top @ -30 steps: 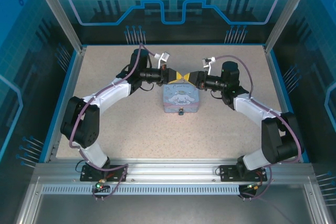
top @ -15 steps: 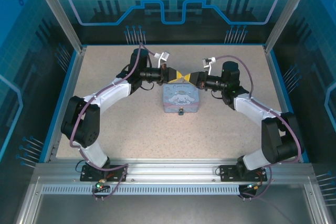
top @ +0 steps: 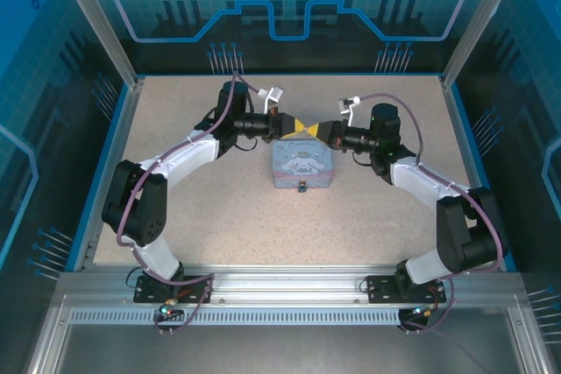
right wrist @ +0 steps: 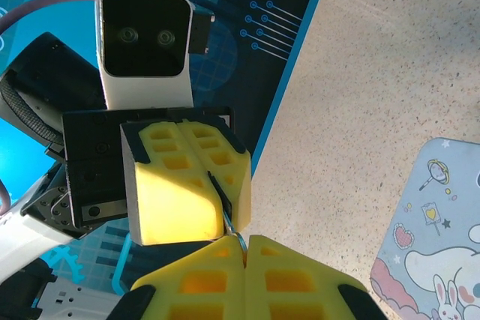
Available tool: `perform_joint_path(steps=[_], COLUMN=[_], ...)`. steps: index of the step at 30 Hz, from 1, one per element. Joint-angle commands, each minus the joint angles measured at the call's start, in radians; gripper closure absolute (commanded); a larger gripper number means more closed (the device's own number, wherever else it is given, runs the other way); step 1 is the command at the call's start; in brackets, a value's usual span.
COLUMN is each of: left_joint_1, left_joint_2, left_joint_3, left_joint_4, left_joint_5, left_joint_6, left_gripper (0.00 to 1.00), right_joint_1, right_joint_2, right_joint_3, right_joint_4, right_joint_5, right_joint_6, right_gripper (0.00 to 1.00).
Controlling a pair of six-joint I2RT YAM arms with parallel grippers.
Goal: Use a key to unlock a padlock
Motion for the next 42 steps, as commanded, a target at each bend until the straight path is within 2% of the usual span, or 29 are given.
perform_joint_path(steps=[1,18,23,24,27,31,33,36,40,41,42], left_joint_1=[0.005,0.006,0.005,0.006,0.017,0.044,0.052,0.052,0.051,0.051,0.050], left_joint_2=[0.016,0.027,0.027,0.024,-0.005,-0.087,-0.129,-0.186,-0.263,-0.283,-0.306], left_joint_3=[-0.005,0.010,0.011,0.007,-0.014,-0.073,-0.098,-0.132,-0.194,-0.211,-0.225], left_joint_4=[0.013,0.007,0.008,0.008,0.018,0.044,0.032,-0.013,-0.077,-0.096,-0.127], left_joint_5=[-0.030,-0.040,-0.037,-0.041,-0.078,-0.127,-0.142,-0.171,-0.233,-0.257,-0.289], left_joint_6=[-0.023,-0.026,-0.027,-0.026,-0.036,-0.044,-0.035,-0.008,0.012,0.017,0.021], left_gripper=[1.00,1.00,1.00,0.97,0.69,0.51,0.47,0.31,0.20,0.12,0.08], right_joint_1=[-0.003,0.014,0.013,0.012,-0.005,-0.035,-0.044,-0.043,-0.044,-0.044,-0.043], right_joint_2=[-0.039,-0.033,-0.033,-0.038,-0.060,-0.091,-0.102,-0.124,-0.174,-0.189,-0.210], right_joint_3=[-0.021,-0.015,-0.024,-0.030,-0.052,-0.089,-0.100,-0.118,-0.159,-0.169,-0.182], right_joint_4=[0.012,-0.051,-0.060,-0.063,-0.082,-0.100,-0.116,-0.143,-0.211,-0.212,-0.250], right_joint_5=[-0.031,-0.052,-0.012,0.011,0.085,0.138,0.148,0.173,0.233,0.242,0.256], right_joint_6=[-0.027,-0.076,-0.068,-0.061,-0.044,-0.028,-0.029,-0.037,-0.044,-0.044,-0.045], right_gripper=[1.00,1.00,1.00,1.00,1.00,1.00,1.00,1.00,1.00,1.00,1.00])
